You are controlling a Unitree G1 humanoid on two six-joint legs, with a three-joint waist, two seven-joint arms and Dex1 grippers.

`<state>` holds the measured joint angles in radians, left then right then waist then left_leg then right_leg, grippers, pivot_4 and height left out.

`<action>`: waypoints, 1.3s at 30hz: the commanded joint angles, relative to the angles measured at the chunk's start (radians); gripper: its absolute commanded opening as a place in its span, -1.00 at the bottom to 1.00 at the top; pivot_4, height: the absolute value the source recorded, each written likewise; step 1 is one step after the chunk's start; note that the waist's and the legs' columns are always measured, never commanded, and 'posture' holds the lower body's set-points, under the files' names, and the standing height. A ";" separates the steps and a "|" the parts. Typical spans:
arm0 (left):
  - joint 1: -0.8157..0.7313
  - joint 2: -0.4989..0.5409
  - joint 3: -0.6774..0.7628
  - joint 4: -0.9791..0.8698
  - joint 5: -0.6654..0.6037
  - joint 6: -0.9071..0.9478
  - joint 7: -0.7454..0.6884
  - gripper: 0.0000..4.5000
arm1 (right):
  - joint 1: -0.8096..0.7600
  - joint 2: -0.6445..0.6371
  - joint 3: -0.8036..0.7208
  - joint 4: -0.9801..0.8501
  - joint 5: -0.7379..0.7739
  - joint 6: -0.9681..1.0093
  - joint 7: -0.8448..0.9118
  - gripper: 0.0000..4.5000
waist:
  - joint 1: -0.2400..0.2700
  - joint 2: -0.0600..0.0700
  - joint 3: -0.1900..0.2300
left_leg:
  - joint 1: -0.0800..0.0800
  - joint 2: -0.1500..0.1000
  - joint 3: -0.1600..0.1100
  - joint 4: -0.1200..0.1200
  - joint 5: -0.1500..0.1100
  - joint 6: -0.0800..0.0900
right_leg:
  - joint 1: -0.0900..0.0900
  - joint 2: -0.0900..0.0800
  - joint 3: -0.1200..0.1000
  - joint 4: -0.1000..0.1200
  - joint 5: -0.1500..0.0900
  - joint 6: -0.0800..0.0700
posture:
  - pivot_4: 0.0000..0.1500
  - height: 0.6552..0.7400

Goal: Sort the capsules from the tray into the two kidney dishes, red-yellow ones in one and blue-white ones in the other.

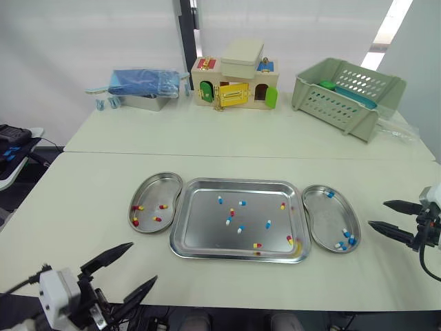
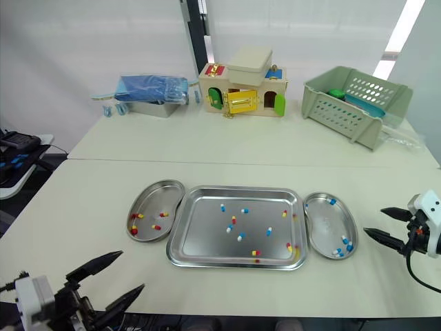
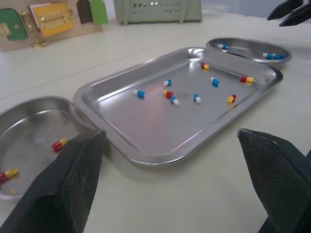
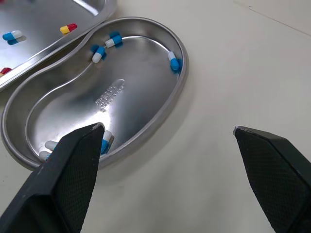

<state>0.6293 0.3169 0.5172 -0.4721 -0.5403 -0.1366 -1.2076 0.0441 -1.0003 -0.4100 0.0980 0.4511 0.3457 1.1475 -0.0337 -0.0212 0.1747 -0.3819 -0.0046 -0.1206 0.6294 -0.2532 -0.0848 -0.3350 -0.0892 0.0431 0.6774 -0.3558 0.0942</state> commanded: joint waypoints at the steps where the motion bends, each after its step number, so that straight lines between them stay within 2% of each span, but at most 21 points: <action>1: 0.040 -0.075 -0.092 0.007 0.029 -0.136 0.006 0.99 | -0.020 -0.021 -0.030 -0.002 0.000 -0.026 0.015 1.00 | 0.001 0.000 0.000 | 0.000 0.000 0.001 0.000 -0.001 0.002 | 0.000 0.000 0.001 -0.001 0.000 0.000 | 1.00 1.00; 6: 0.071 -0.156 -0.193 0.010 0.036 -0.237 0.060 0.99 | -0.016 -0.035 -0.043 0.003 -0.003 -0.025 0.021 1.00 | 0.000 0.002 -0.001 | 0.000 0.000 0.003 0.000 -0.002 0.003 | 0.000 0.000 0.002 -0.003 0.001 0.001 | 1.00 1.00; 13: 0.093 -0.149 -0.254 0.048 0.035 -0.304 0.130 0.99 | -0.020 -0.055 -0.051 0.039 -0.012 -0.034 0.022 1.00 | -0.002 0.007 -0.003 | -0.001 0.000 0.008 0.000 -0.005 0.009 | 0.002 -0.001 0.007 -0.014 0.004 0.005 | 1.00 1.00; 21: 0.136 -0.136 -0.284 0.043 0.045 -0.314 0.221 0.99 | -0.037 -0.076 -0.040 0.048 -0.015 -0.046 0.045 1.00 | -0.003 0.008 -0.003 | -0.001 0.000 0.009 0.000 -0.006 0.010 | 0.002 -0.001 0.008 -0.015 0.005 0.006 | 1.00 1.00; 27: 0.192 -0.124 -0.285 0.036 0.046 -0.330 0.254 0.99 | -0.096 -0.085 -0.015 -0.094 0.065 0.046 0.063 1.00 | -0.011 0.007 -0.003 | 0.000 0.000 0.010 0.000 -0.007 0.011 | 0.002 -0.001 0.009 -0.015 0.005 0.006 | 1.00 1.00; 31: 0.196 -0.121 -0.274 0.035 0.043 -0.331 0.291 0.99 | -0.224 -0.062 0.065 -0.297 0.193 0.222 0.016 1.00 | -0.015 0.008 -0.004 | 0.000 0.001 0.010 0.001 -0.007 0.011 | 0.002 0.000 0.009 -0.014 0.005 0.006 | 1.00 1.00; 34: 0.213 -0.123 -0.276 0.021 0.044 -0.333 0.315 0.99 | -0.367 -0.020 0.189 -0.432 0.272 0.375 -0.057 1.00 | -0.015 0.009 -0.004 | 0.000 0.001 0.009 0.001 -0.007 0.011 | 0.002 0.000 0.008 -0.015 0.005 0.005 | 1.00 1.00; 38: 0.231 -0.124 -0.276 0.031 0.043 -0.347 0.331 0.99 | -0.540 0.106 0.391 -0.521 0.252 0.512 -0.187 1.00 | -0.015 0.000 -0.004 | -0.002 0.002 0.008 0.001 -0.007 0.011 | 0.001 0.001 0.007 -0.015 0.005 0.005 | 1.00 1.00; 39: 0.231 -0.126 -0.274 0.033 0.042 -0.348 0.340 0.99 | -0.597 0.174 0.473 -0.518 0.206 0.535 -0.244 1.00 | -0.013 0.000 -0.004 | -0.003 0.002 0.007 0.001 -0.007 0.011 | 0.001 0.001 0.006 -0.016 0.005 0.005 | 1.00 1.00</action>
<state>0.8297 0.1920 0.2407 -0.4265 -0.4908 -0.4644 -0.8814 -0.4994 -0.8752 -0.0119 -0.3977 0.6954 0.8381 0.9797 -0.0466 -0.0213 0.1709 -0.3865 -0.0034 -0.1142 0.6304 -0.2603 -0.0742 -0.3351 -0.0890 0.0486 0.6610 -0.3506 0.0989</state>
